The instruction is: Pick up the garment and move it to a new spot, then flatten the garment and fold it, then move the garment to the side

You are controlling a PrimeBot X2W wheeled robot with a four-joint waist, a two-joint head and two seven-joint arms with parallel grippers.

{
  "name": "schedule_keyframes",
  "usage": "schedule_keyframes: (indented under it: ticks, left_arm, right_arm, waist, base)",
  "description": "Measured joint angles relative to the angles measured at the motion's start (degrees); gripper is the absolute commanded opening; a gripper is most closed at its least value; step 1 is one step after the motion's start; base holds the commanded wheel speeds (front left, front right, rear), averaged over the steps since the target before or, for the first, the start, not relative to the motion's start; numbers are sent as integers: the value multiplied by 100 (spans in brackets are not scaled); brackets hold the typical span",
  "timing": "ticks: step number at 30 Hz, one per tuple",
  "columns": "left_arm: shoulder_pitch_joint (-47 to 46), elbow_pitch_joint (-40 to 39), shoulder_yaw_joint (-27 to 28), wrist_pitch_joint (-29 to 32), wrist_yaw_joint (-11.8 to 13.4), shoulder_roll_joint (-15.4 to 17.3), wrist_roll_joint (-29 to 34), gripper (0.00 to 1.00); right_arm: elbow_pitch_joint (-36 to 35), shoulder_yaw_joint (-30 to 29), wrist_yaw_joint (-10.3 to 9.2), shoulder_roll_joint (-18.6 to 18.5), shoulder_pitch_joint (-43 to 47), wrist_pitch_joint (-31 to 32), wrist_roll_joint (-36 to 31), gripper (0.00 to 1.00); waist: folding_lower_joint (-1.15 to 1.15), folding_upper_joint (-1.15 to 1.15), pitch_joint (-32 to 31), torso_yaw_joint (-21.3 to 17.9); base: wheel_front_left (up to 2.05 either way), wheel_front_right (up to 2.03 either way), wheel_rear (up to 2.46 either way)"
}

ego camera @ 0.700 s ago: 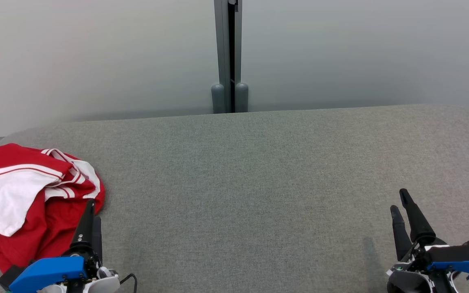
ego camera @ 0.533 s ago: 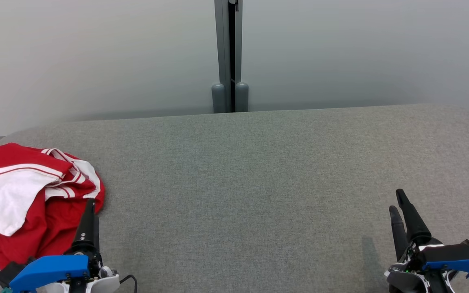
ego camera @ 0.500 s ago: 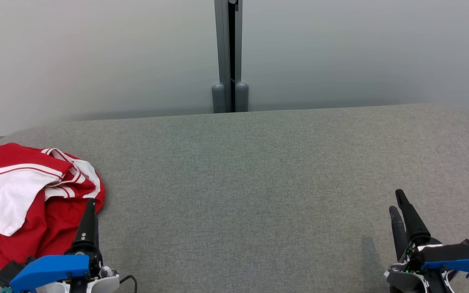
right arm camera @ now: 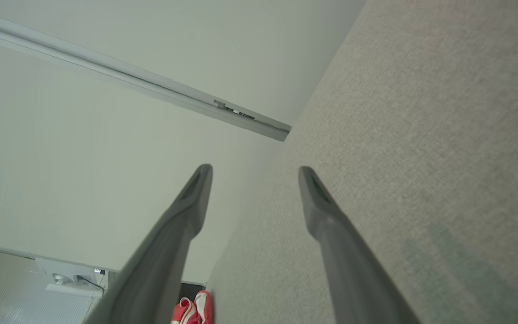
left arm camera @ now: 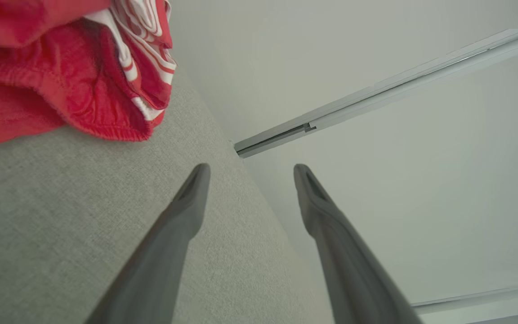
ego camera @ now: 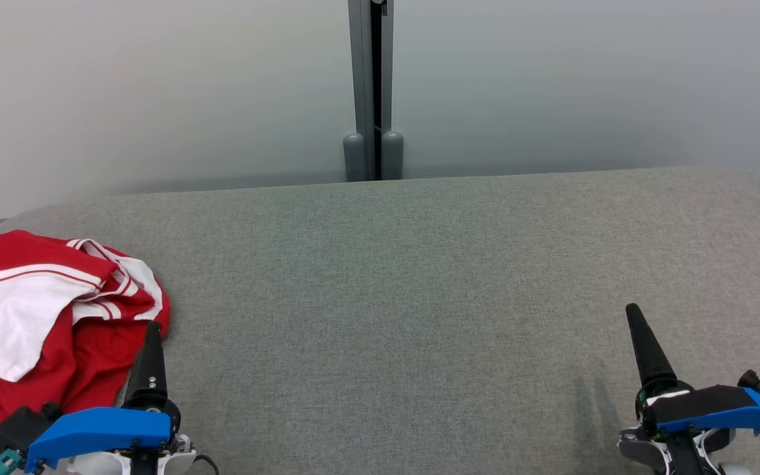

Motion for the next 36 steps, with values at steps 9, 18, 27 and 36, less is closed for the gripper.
schedule_keyframes:
  ticks: [9,18,27,36]
  left_arm:
    - [-12,136,-44,-199,5,-3,1002,100]
    - [-14,287,-179,-381,111,11,1973,100]
    - [-45,405,-316,-544,240,58,2719,100]
    - [-64,494,-475,-695,305,100,3339,100]
  right_arm:
    - [115,144,0,-2,-52,-197,-982,100]
    - [288,193,0,-3,-77,-371,-2017,100]
    - [406,230,1,5,-115,-541,-2881,100]
    - [642,207,2,16,-201,-691,-3589,100]
  waist:
    - [0,-1,6,-10]
    - [0,-1,-18,-13]
    - [0,-1,-25,-10]
    - [0,-1,-22,-21]
  base:
    - [0,0,0]
    - [0,0,0]
    - [0,0,0]
    - [0,0,0]
